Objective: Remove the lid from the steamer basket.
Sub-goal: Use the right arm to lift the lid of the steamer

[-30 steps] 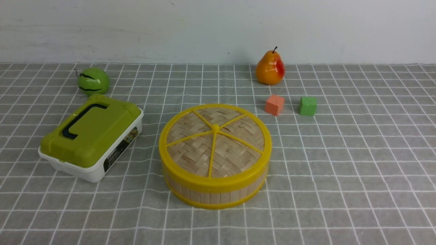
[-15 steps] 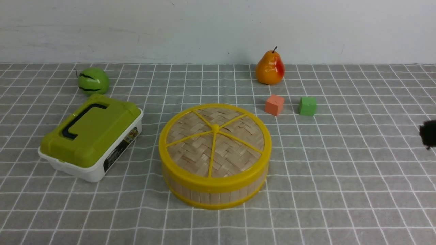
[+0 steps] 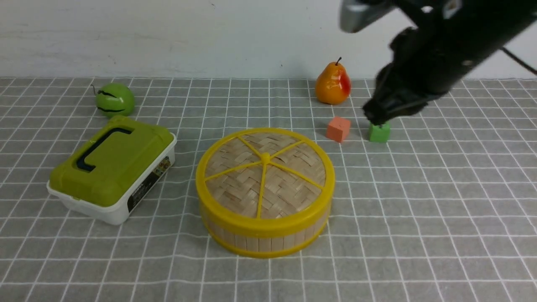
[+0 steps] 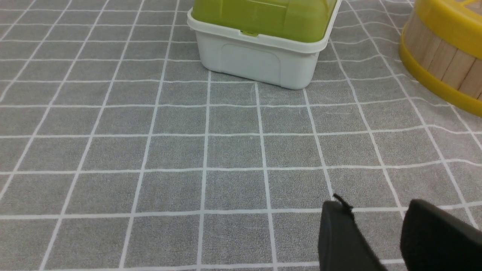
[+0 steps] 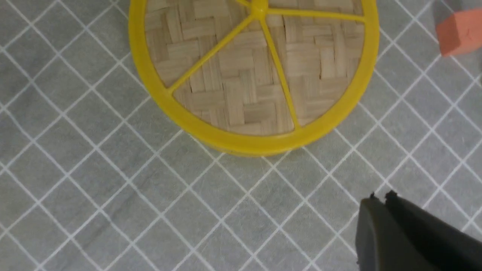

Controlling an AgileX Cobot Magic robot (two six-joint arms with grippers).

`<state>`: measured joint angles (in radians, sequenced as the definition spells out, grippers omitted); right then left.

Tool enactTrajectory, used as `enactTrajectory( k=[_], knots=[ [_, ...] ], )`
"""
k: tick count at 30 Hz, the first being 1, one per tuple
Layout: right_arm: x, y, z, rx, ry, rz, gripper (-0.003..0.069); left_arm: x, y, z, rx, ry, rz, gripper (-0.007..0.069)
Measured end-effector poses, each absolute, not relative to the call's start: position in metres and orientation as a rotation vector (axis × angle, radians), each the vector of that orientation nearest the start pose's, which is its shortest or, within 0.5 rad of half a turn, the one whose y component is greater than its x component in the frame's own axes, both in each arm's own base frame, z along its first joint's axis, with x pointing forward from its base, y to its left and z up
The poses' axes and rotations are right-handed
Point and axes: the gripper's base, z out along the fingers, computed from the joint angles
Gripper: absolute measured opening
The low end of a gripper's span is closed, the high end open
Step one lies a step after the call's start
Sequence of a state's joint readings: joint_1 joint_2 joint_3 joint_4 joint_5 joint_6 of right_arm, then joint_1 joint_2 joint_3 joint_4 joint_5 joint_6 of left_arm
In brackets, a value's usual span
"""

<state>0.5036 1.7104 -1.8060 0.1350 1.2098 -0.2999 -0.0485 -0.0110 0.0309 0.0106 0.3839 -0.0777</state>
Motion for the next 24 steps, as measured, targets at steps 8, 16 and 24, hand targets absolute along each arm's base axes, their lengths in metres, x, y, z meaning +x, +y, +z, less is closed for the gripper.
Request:
enactTrajectory(
  k=[8, 16, 24],
  knots=[
    [0.367, 0.250, 0.341, -0.994, 2.413, 0.296, 0.0108, 0.052, -0.002, 0.169, -0.021, 1.888, -0.076, 0.0239],
    [0.402, 0.274, 0.300, -0.889, 2.398, 0.322, 0.0444, 0.052, -0.002, 0.169, -0.021, 1.888, -0.076, 0.0239],
    [0.412, 0.280, 0.265, -0.871, 2.473, 0.322, 0.0439, 0.052, -0.002, 0.169, -0.021, 1.888, -0.076, 0.0239]
  ],
)
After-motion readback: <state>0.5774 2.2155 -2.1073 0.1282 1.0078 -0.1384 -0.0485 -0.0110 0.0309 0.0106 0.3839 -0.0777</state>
